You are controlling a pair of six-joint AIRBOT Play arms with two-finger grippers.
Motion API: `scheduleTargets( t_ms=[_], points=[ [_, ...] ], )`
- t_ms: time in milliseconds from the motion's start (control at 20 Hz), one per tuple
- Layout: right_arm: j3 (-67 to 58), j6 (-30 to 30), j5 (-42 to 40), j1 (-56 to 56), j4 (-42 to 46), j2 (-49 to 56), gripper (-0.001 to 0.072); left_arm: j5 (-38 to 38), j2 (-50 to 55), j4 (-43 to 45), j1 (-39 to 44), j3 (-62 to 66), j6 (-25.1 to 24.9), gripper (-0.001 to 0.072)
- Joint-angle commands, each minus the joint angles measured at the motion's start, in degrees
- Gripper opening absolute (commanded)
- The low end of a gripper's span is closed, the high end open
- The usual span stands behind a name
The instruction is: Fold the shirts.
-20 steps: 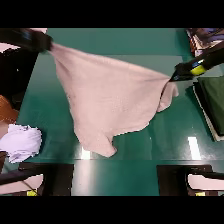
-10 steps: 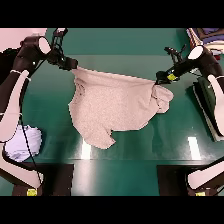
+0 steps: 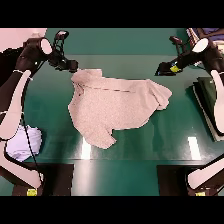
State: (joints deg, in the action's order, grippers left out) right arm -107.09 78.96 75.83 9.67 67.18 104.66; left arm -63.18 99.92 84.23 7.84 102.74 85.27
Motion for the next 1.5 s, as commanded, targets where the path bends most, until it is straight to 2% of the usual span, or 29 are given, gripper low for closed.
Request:
scheduleTargets(
  t_ms=[0, 200, 300, 550, 800, 850, 950, 1050, 1200, 1400, 1450],
  points=[
    [-0.44, -0.28, 4.7, -2.1, -0.02, -2.34, 0.0423, -11.21, -0.33, 3.93, -0.31, 3.93, 0.22, 0.0529],
    [11.87, -1.49, 6.27, -5.97, -0.07, -11.39, 0.0417, -19.47, -4.02, 2.14, -3.61, 2.89, 0.24, 0.0528],
    [20.74, -1.49, 6.45, -7.67, -0.09, -16.33, 0.0417, -20.17, -7.61, 2.08, -4.68, -1.95, 0.26, 0.0529],
    [40.79, -1.49, -0.07, -8.59, -0.52, -23.63, 0.0417, -13.18, -20.65, 0.63, -4.83, -22.21, 2.47, 0.0529],
    [45.7, -3.54, -6.97, -8.55, -8.9, -20.02, 0.0417, -10.75, -28.41, -6.58, -4.83, -38.16, 2.84, 0.0529],
    [45.13, -3.82, -7.67, -8.44, -10.08, -18.78, 0.0388, -10.67, -29.07, -8.22, -4.83, -40.0, 2.84, 0.0529],
    [43.78, -7.13, -9.01, -7.87, -11.87, -17.59, 0.0175, -10.21, -29.46, -9.97, -4.83, -41.99, 2.84, 0.0529],
    [41.57, -8.13, -9.64, -7.5, -12.15, -17.68, 0.001, -9.62, -29.46, -10.56, -4.83, -42.82, 2.84, 0.0529],
    [34.86, -8.11, -9.27, -7.52, -12.17, -17.99, 0.0009, -9.2, -29.46, -11.02, -4.83, -42.99, 2.84, 0.0529],
    [27.58, -7.91, -15.87, -7.65, -11.61, -17.9, 0.0022, -8.79, -29.46, -11.04, -4.83, -42.99, 2.8, 0.0529],
    [26.93, -7.91, -17.31, -7.65, -11.65, -17.9, 0.0183, -8.72, -29.46, -11.04, -4.83, -42.99, 2.78, 0.053]
  ],
)
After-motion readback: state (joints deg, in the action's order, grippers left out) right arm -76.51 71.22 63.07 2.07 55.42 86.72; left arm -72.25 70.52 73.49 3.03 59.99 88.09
